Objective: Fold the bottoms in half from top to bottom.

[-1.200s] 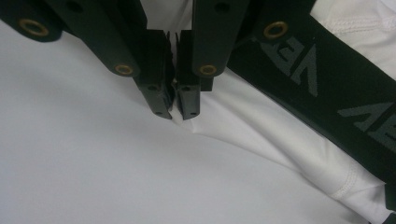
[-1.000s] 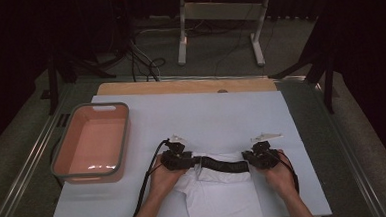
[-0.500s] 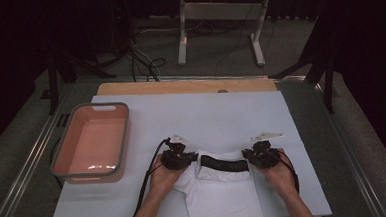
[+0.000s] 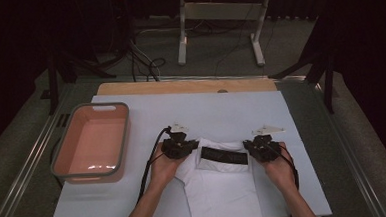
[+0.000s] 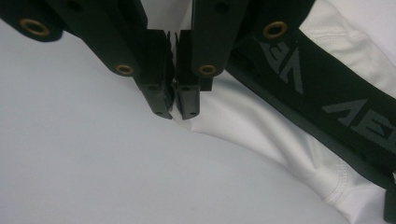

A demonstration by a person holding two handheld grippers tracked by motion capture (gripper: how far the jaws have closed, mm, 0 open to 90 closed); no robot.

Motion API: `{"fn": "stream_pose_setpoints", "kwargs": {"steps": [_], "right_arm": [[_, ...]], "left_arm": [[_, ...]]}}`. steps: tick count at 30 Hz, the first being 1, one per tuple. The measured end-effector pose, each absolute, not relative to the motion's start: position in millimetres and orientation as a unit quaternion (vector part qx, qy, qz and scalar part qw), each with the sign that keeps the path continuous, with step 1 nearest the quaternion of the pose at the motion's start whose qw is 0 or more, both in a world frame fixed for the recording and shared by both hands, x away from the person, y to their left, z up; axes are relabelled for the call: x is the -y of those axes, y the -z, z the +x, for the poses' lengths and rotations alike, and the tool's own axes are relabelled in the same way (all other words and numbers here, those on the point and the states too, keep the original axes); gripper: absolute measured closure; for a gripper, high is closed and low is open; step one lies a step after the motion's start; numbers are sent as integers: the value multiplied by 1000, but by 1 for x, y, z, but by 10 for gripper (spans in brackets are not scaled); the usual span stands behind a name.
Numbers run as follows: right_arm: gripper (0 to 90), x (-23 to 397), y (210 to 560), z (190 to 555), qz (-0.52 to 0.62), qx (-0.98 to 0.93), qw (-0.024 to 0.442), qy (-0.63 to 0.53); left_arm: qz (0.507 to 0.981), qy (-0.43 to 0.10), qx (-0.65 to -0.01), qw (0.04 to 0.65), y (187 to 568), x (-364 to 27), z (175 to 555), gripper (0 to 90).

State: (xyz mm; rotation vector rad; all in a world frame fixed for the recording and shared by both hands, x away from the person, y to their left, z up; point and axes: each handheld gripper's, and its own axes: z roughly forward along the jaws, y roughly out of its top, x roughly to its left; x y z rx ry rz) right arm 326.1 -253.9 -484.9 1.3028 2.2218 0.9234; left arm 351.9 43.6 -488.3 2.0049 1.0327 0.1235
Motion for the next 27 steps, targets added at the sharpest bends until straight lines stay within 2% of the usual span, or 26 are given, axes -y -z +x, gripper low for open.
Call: {"fn": "stream_pose_setpoints", "kwargs": {"steps": [18,20,21,22,24,27], "right_arm": [[858,243,468,358,474,-773,231,-352],[848,242,468,362,477,-773,228,-350],[806,242,470,363,477,-774,226,-349],[719,242,470,365,476,-776,222,-350],[622,241,471,365,484,-771,215,-354],[505,241,471,364,485,-769,208,-361]], "left_arm": [[788,-87,-433,429,476,-47,390,862],[785,-86,-441,425,479,-47,392,826],[783,-83,-444,427,480,-46,393,753],[783,-83,-446,426,480,-46,393,689],[782,-89,-448,424,481,-45,392,590],[782,-87,-447,425,480,-44,390,517]]}}
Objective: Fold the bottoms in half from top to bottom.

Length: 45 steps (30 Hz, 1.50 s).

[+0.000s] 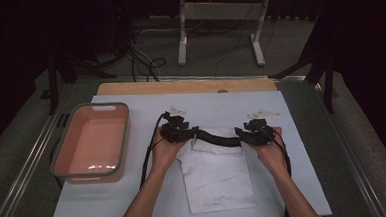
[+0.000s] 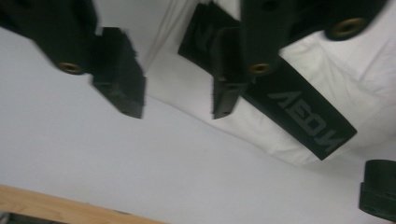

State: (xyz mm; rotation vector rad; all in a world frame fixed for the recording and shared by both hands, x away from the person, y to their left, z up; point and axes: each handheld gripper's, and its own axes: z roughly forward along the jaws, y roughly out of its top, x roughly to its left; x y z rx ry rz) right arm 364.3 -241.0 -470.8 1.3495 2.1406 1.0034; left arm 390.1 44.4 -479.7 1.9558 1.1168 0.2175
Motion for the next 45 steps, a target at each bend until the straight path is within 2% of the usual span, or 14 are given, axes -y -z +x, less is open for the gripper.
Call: {"fn": "stream_pose_setpoints", "kwargs": {"steps": [3,4,10,18,27,32,35,45], "right_arm": [[490,242,471,364,484,-770,203,-363],[450,243,474,365,489,-768,184,-370],[435,243,482,367,498,-767,157,-374],[468,247,496,371,522,-757,117,-375],[499,246,504,374,530,-760,98,-363],[541,247,512,372,536,-761,78,-357],[611,249,510,369,535,-759,68,-365],[706,249,496,350,508,-768,73,-383]], "left_arm": [[783,-87,-445,425,480,-43,389,494],[787,-81,-441,424,481,-40,388,483],[795,-71,-437,415,487,-32,385,484],[801,-51,-434,410,497,-26,382,525],[803,-44,-431,409,500,-24,379,548],[805,-37,-430,406,504,-26,376,551],[808,-36,-425,406,505,-27,371,563],[814,-33,-412,408,505,-30,358,636]]}}
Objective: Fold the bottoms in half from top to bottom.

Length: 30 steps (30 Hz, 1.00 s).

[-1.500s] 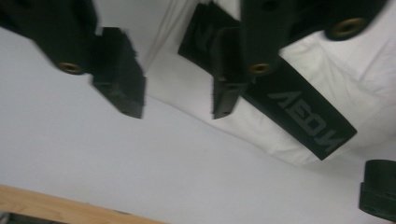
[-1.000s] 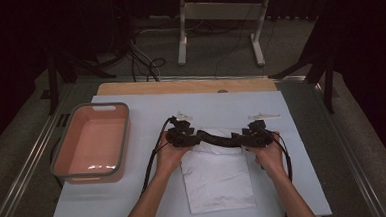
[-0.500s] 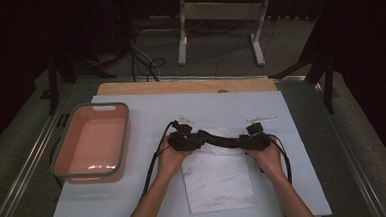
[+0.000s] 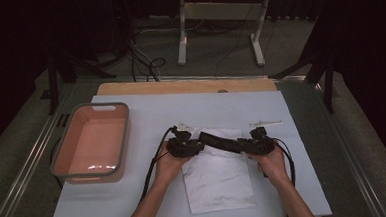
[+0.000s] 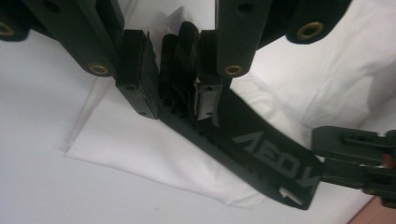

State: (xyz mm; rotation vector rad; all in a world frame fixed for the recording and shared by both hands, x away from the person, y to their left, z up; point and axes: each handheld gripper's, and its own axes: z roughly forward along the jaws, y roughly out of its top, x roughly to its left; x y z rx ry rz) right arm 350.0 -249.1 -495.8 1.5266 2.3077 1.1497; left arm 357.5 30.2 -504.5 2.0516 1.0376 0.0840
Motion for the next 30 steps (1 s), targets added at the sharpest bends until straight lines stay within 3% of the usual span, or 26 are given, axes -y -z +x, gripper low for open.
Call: {"fn": "stream_pose_setpoints", "kwargs": {"steps": [12,21,30], "right_arm": [[775,237,490,328,467,-798,97,-368],[805,236,493,314,445,-813,125,-354],[804,237,494,309,434,-817,130,-356]], "left_arm": [[827,-24,-401,393,513,-36,346,633],[804,-40,-414,424,498,-39,350,479],[786,-56,-428,443,482,-33,364,446]]}}
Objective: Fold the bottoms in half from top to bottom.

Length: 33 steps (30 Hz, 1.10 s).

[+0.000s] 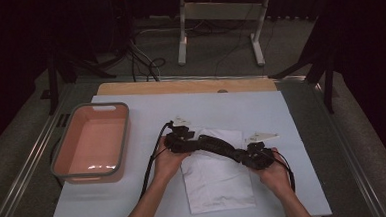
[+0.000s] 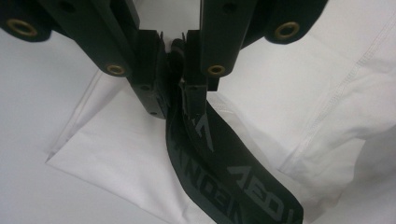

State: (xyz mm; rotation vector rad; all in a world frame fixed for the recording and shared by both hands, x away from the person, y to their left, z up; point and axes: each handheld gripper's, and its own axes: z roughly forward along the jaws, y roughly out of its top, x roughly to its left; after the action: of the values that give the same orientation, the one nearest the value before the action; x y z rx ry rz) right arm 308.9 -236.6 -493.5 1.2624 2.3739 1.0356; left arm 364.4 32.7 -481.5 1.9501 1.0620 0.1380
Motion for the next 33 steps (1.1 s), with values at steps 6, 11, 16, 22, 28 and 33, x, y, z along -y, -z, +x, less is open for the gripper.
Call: {"fn": "stream_pose_setpoints", "kwargs": {"steps": [6,11,16,22,28,33], "right_arm": [[803,237,494,306,427,-820,133,-357],[796,236,492,303,423,-822,132,-358],[779,237,492,302,419,-823,131,-360],[750,238,492,300,418,-825,135,-356],[670,239,495,299,420,-828,146,-343],[664,238,496,299,417,-830,146,-340]], "left_arm": [[780,-60,-438,444,478,-28,372,455],[797,-53,-428,423,484,-26,370,574],[805,-41,-415,421,487,-27,360,613],[812,-35,-404,421,489,-29,351,620],[815,-30,-399,419,494,-35,343,650],[824,-28,-393,408,497,-37,339,667]]}}
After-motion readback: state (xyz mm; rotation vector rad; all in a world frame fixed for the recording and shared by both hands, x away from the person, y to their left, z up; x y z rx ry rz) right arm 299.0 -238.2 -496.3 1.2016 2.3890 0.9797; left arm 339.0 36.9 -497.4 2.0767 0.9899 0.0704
